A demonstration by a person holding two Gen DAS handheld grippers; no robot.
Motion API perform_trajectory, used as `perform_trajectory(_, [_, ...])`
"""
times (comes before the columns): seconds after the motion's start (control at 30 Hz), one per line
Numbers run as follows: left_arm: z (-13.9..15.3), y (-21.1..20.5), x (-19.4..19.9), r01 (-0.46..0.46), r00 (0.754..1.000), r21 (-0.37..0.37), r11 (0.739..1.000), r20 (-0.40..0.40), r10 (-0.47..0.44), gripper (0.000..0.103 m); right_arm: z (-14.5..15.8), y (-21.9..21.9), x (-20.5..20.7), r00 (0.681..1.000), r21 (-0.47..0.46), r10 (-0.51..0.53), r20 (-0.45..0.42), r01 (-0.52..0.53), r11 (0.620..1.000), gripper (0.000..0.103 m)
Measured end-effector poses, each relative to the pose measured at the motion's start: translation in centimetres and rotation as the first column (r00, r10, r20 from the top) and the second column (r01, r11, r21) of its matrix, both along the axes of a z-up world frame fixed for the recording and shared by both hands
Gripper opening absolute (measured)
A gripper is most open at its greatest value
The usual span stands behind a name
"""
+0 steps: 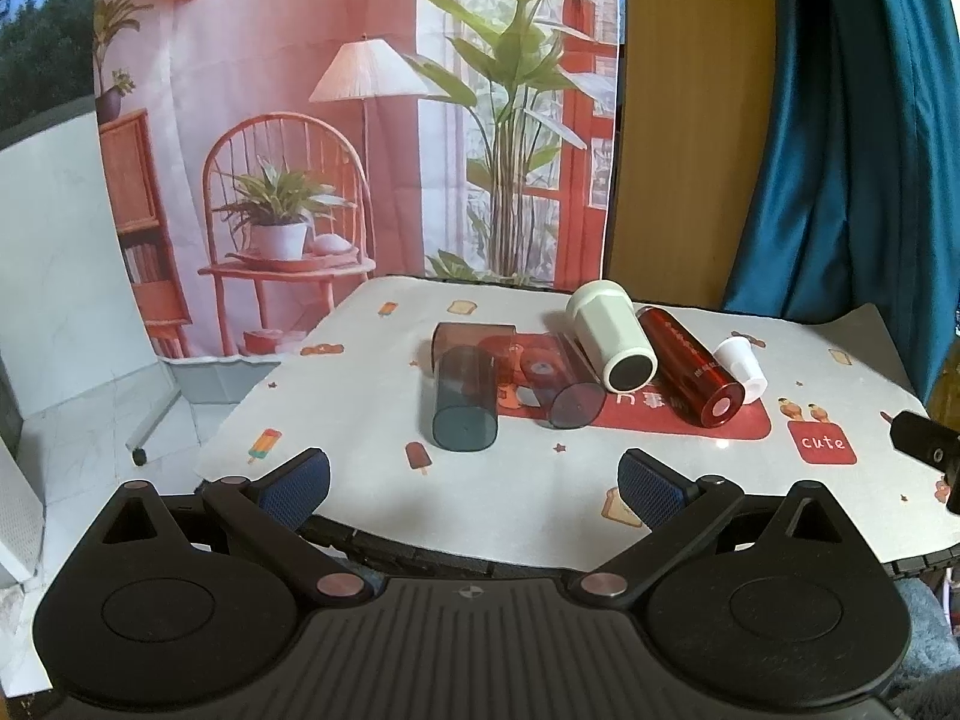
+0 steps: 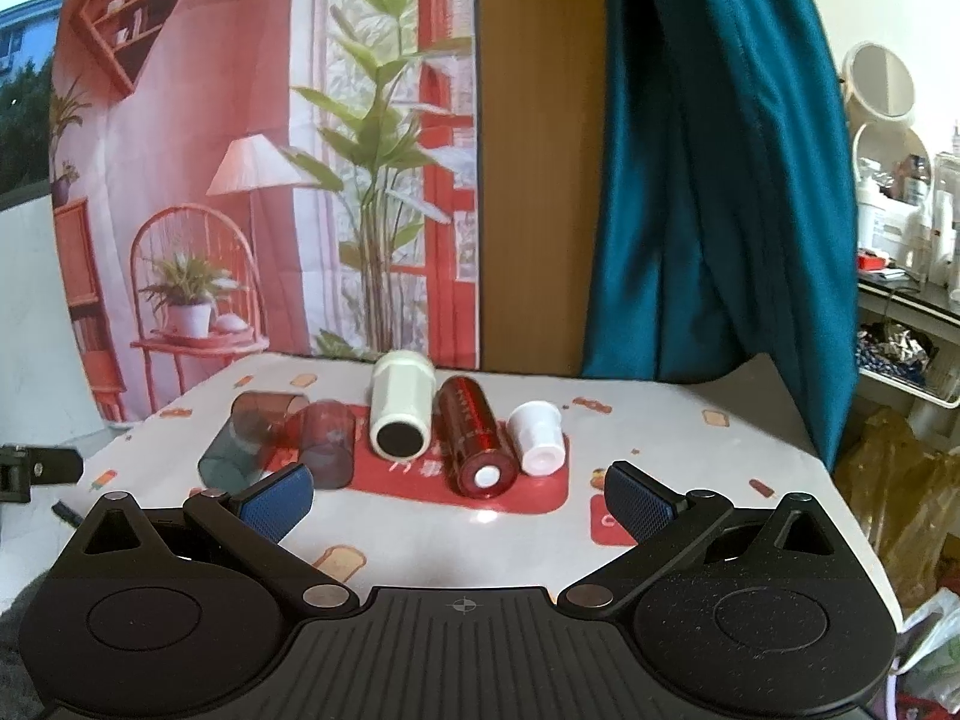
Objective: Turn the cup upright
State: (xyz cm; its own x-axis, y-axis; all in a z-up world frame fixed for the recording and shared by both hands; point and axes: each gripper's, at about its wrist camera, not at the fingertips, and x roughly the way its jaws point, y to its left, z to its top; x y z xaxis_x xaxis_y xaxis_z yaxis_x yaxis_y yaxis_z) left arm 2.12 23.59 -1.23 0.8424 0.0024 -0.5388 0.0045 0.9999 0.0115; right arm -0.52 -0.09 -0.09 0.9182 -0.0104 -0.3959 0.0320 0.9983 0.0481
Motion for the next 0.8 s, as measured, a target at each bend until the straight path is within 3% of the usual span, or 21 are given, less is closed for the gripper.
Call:
perform_trajectory(0.17, [-0.3,0.7,0.7,0.012,1.000,-0.062,0.998,-0.015,-0.013,0.103,0.1,-1.1,0.4,1.000,0.033,0.003,0.009,-0.003,0.999,0.103])
perform_trajectory(0.37, [-0.7,0.6,2.1,0.012,0.999,-0.045,0.999,-0.029,-0.014,0.103,-0.3,-1.6,1.8,0.999,0.031,0.029,-0.016,-0.028,0.999,0.103])
perform_trajectory(0.6, [-1.6,0.9,4.7,-0.003,0.998,-0.050,0.999,-0.060,0.000,0.103,-1.9,-2.0,5.0,0.993,0.024,0.058,-0.107,-0.056,0.998,0.103])
perform_trajectory(0.8, [-2.5,1.4,6.9,0.015,0.997,-0.150,0.988,-0.076,-0.027,0.103,-3.0,-2.4,7.6,0.989,-0.018,0.059,-0.137,-0.062,0.998,0.103])
